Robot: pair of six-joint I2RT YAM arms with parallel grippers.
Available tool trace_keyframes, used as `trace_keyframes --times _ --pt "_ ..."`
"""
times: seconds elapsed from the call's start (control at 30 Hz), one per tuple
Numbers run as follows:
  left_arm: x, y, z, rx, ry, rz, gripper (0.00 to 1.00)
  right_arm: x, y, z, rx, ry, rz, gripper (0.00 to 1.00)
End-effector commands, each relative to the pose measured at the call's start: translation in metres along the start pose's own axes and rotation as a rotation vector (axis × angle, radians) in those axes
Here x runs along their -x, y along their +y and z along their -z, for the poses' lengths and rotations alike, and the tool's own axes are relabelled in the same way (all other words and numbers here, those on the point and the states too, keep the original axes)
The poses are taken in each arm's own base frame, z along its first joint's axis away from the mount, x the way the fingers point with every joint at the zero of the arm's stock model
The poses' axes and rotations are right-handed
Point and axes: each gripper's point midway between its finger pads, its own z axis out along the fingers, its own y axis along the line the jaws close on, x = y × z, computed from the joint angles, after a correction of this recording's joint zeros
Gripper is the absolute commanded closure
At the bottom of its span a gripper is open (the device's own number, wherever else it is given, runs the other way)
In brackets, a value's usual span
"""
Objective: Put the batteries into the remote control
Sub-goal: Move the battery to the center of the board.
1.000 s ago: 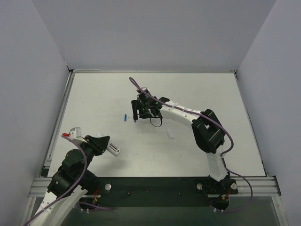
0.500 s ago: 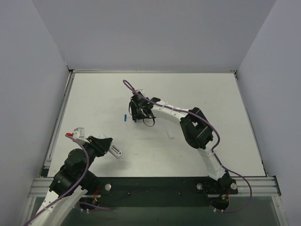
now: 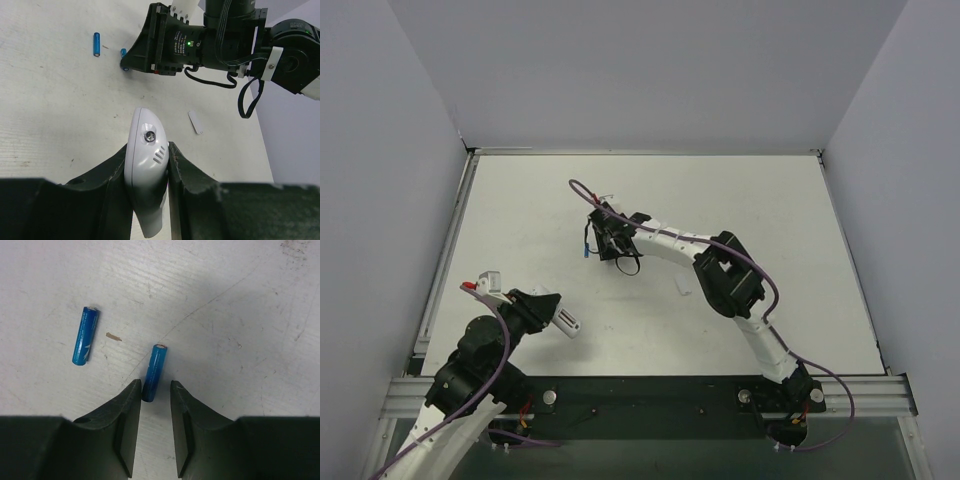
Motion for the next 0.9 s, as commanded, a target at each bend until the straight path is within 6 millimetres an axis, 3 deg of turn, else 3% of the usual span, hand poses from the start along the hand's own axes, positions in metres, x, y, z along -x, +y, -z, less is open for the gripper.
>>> trace_keyframes --times 0.0,0.37,0.43,0.57,0.6,0.67,0.7,0.77,0.8,0.87 --pt "0.018 -0.021 0.01 -0.107 -0.076 0.042 1.0 -0.023 -0.021 0.003 -0.133 0.042 0.097 0.75" --pt "0.015 -0.023 0.007 -0.122 -0.067 0.063 1.0 -0.04 -0.034 0.01 -0.159 0.074 0.172 0.98" --pt "0.015 -0.023 0.006 -0.123 -0.067 0.067 1.0 -0.04 -0.032 0.022 -0.129 0.072 0.184 0.99" --pt "0.01 -0.025 0.004 -0.138 -0.055 0.075 1.0 -0.056 -0.041 0.052 -0.086 0.105 0.232 1.0" --pt "0.008 -0.025 0.001 -0.144 -0.053 0.083 1.0 -0.078 -0.052 0.056 -0.092 0.156 0.248 1.0" --pt "0.005 -0.027 -0.001 -0.156 -0.043 0.09 1.0 -0.092 -0.055 0.074 -0.058 0.19 0.253 1.0" --pt "0.005 -0.029 -0.003 -0.166 -0.047 0.098 1.0 -0.117 -0.067 0.078 -0.068 0.253 0.267 1.0" --pt "0.003 -0.031 -0.006 -0.172 -0.037 0.105 1.0 -0.137 -0.075 0.095 -0.057 0.307 0.267 0.99" --pt "0.004 -0.034 -0.007 -0.187 -0.04 0.112 1.0 -0.158 -0.085 0.101 -0.07 0.358 0.267 0.99" --pt "0.0 -0.033 -0.011 -0.183 -0.027 0.114 1.0 -0.175 -0.091 0.114 -0.055 0.395 0.261 0.99"
